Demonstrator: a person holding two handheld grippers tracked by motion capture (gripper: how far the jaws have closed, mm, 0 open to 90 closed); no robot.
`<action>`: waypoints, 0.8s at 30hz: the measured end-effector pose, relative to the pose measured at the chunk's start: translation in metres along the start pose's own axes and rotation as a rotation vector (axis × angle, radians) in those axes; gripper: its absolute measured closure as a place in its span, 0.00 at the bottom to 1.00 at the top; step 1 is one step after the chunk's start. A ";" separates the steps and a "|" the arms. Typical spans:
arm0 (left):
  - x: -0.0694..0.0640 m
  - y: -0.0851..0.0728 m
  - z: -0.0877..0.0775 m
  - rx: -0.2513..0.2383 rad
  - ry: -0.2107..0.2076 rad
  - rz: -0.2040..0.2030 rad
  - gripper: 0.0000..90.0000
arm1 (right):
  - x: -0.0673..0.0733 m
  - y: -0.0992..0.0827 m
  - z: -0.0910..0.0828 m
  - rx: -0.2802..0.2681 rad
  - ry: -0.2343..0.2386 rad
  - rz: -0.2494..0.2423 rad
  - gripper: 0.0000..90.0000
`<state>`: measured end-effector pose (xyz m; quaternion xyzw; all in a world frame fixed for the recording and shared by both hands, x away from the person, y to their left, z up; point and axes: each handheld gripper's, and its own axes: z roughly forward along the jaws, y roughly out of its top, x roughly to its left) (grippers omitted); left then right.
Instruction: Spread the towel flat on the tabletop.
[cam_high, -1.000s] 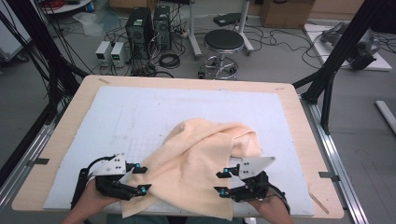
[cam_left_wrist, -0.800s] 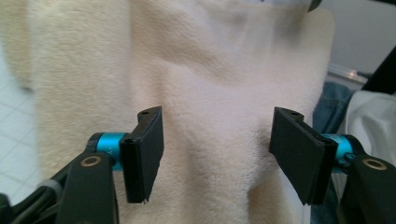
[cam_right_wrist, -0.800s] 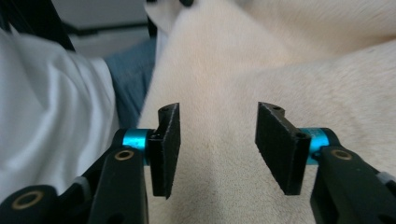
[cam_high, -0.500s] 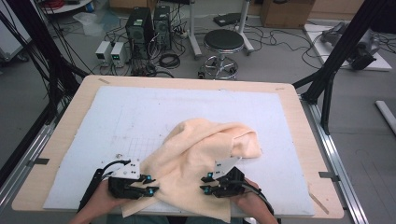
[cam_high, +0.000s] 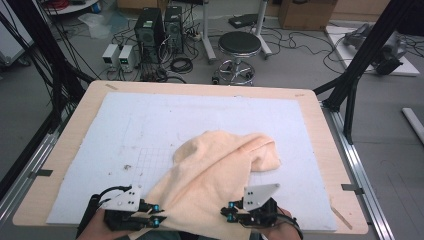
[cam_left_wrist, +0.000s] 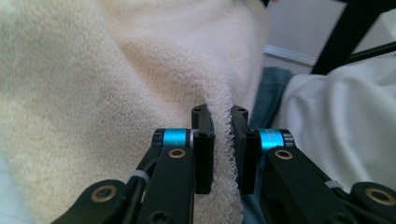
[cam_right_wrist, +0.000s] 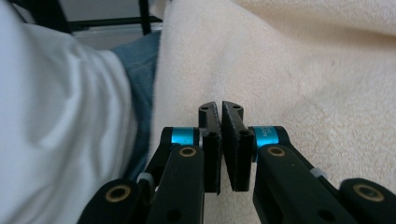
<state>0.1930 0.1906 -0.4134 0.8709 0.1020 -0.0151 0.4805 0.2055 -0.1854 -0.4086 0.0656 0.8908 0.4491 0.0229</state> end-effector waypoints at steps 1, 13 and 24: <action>-0.004 0.000 -0.001 0.002 -0.011 0.011 0.90 | 0.006 0.000 -0.004 -0.001 0.001 -0.011 0.96; 0.041 0.025 0.009 -0.041 0.150 -0.017 0.50 | -0.033 -0.003 -0.029 -0.037 -0.182 0.058 0.68; 0.106 0.037 0.044 -0.065 0.261 -0.090 0.50 | -0.098 -0.013 -0.020 0.008 -0.351 0.094 0.58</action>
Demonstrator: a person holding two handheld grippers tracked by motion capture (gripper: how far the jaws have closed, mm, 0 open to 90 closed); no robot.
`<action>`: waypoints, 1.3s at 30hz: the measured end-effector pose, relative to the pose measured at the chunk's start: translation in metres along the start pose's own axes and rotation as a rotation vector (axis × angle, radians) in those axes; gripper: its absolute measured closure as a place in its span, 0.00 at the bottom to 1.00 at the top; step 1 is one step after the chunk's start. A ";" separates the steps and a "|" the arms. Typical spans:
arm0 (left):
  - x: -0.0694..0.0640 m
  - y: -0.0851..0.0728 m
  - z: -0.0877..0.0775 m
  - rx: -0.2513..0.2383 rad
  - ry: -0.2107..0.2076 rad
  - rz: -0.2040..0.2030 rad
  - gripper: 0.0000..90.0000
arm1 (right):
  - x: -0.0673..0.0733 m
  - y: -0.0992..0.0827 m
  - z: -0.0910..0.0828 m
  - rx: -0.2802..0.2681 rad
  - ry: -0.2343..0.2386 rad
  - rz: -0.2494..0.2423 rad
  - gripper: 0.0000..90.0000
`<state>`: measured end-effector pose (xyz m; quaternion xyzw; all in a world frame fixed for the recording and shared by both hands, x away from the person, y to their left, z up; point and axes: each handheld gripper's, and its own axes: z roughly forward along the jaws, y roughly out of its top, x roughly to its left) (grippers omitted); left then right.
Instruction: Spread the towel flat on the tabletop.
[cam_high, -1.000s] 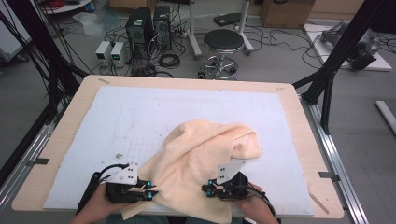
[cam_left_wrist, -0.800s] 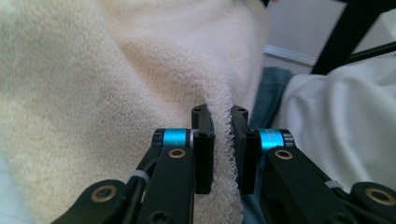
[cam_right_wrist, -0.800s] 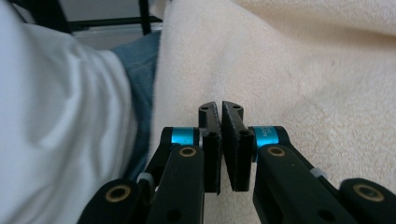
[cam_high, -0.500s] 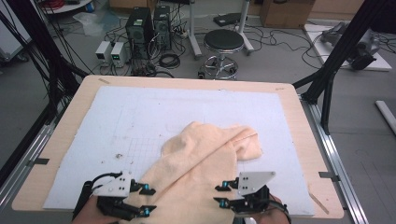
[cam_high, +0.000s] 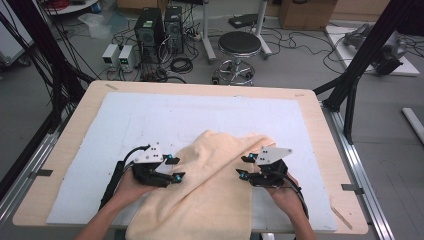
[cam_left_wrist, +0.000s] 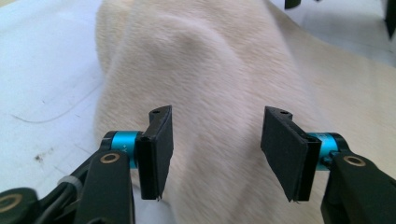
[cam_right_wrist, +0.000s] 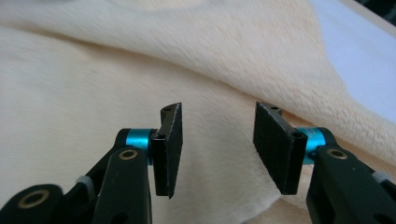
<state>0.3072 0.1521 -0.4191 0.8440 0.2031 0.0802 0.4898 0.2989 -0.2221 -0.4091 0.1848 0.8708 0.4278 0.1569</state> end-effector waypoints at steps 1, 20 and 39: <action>0.004 -0.001 0.003 0.005 -0.008 -0.013 0.50 | -0.002 -0.001 0.004 0.012 -0.002 0.005 0.59; 0.003 -0.013 -0.010 0.082 -0.004 -0.021 0.93 | 0.002 -0.017 -0.005 0.065 0.063 -0.018 1.00; 0.012 -0.007 0.011 0.042 0.015 -0.048 0.60 | -0.012 -0.011 0.015 0.035 -0.058 -0.052 0.66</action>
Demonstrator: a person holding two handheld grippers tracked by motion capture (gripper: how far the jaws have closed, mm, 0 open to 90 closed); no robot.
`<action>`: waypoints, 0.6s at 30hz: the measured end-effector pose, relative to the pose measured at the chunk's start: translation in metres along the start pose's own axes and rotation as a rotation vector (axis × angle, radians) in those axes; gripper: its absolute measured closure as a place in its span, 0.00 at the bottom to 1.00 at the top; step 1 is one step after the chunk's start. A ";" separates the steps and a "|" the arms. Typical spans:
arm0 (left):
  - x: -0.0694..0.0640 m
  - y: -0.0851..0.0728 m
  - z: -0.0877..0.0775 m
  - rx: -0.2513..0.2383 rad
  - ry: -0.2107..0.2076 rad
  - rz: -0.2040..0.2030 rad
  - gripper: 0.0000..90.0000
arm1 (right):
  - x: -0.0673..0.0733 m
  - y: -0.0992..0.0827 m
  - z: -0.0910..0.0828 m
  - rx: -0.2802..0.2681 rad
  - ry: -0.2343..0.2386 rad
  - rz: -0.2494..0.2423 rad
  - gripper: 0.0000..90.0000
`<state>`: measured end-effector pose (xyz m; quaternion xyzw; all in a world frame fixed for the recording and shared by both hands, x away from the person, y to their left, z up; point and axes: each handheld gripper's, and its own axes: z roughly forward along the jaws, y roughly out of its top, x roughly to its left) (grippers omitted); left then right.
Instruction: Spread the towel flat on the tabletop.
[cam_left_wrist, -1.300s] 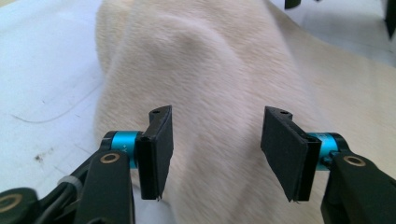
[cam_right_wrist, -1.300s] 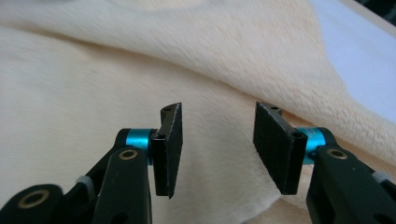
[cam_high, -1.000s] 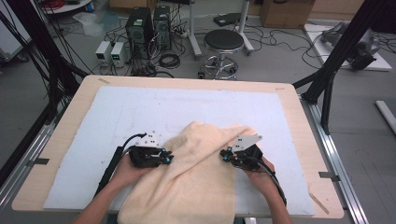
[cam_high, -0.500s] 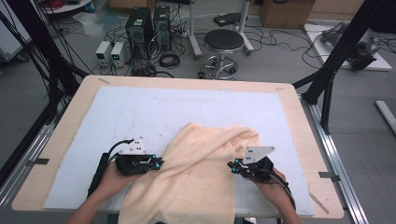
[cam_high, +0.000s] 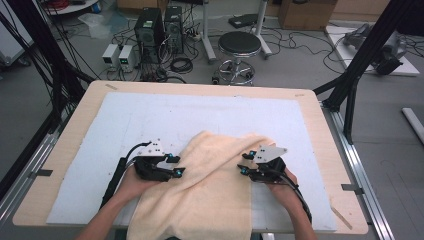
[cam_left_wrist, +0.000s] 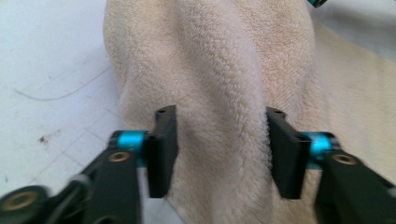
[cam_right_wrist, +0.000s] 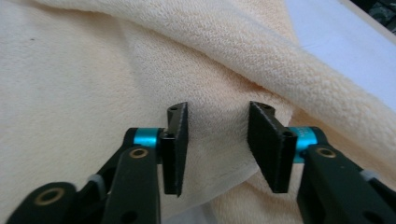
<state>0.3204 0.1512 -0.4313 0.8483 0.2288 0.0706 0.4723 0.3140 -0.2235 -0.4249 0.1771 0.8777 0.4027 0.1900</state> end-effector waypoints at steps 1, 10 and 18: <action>0.001 0.000 0.003 0.008 0.006 -0.002 0.65 | -0.001 0.000 0.003 0.004 -0.002 -0.003 0.69; 0.004 0.000 0.001 0.039 0.010 -0.022 0.91 | -0.011 -0.002 0.008 -0.014 0.104 0.086 0.94; -0.006 -0.012 -0.038 -0.021 0.028 -0.010 0.92 | 0.010 -0.002 -0.031 -0.042 0.142 0.019 0.95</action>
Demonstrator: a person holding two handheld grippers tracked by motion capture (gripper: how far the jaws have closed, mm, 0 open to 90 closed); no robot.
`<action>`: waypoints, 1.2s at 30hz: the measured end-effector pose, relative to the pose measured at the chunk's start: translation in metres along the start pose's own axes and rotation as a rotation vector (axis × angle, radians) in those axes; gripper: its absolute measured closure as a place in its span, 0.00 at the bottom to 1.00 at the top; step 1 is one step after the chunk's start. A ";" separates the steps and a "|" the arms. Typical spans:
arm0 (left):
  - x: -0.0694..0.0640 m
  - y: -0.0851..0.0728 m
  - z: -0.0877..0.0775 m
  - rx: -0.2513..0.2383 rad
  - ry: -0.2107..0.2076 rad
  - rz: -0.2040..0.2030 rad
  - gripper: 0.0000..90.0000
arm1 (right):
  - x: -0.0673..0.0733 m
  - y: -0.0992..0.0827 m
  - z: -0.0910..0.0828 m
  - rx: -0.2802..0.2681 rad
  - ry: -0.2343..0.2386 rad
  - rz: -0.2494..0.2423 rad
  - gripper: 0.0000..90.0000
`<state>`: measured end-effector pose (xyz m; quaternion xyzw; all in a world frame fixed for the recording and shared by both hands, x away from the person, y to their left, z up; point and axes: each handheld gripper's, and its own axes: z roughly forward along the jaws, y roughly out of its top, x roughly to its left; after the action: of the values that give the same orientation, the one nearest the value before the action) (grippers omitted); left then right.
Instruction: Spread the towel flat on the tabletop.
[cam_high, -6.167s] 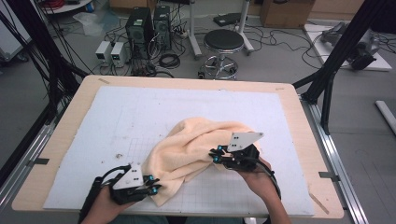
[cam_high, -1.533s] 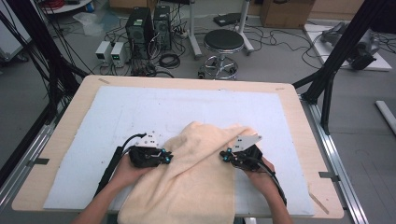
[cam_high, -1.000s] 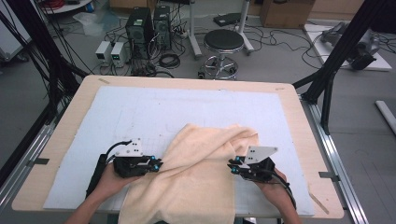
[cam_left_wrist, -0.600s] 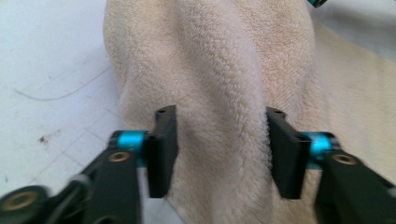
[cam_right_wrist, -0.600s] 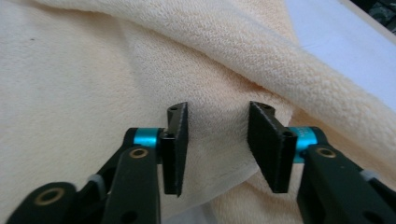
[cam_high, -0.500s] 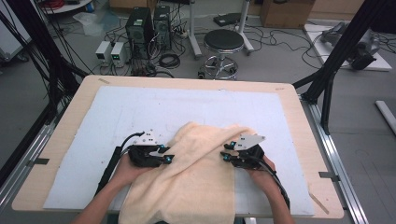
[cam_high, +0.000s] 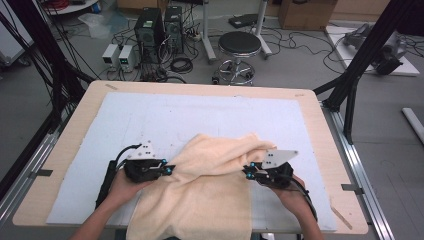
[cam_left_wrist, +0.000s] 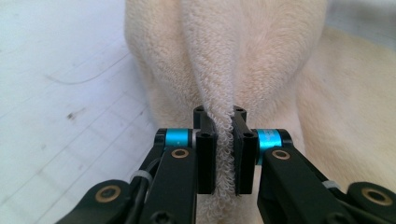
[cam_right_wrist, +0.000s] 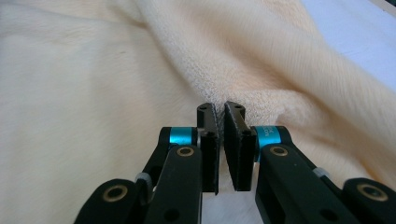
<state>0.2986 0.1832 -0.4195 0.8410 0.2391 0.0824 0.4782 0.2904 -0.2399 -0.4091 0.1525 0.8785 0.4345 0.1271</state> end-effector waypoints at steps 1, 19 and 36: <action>0.000 -0.003 -0.006 -0.013 -0.010 -0.012 0.92 | 0.004 -0.002 -0.006 -0.005 0.002 -0.008 0.95; -0.026 0.007 -0.029 -0.056 -0.083 0.009 0.60 | 0.038 0.001 -0.040 -0.075 0.034 0.020 0.67; 0.025 0.042 0.049 0.055 -0.032 -0.025 0.55 | -0.007 -0.002 0.032 0.087 0.066 0.093 0.68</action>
<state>0.3522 0.1399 -0.4119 0.8520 0.2441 0.0566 0.4596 0.3081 -0.2205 -0.4293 0.1839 0.8924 0.4061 0.0709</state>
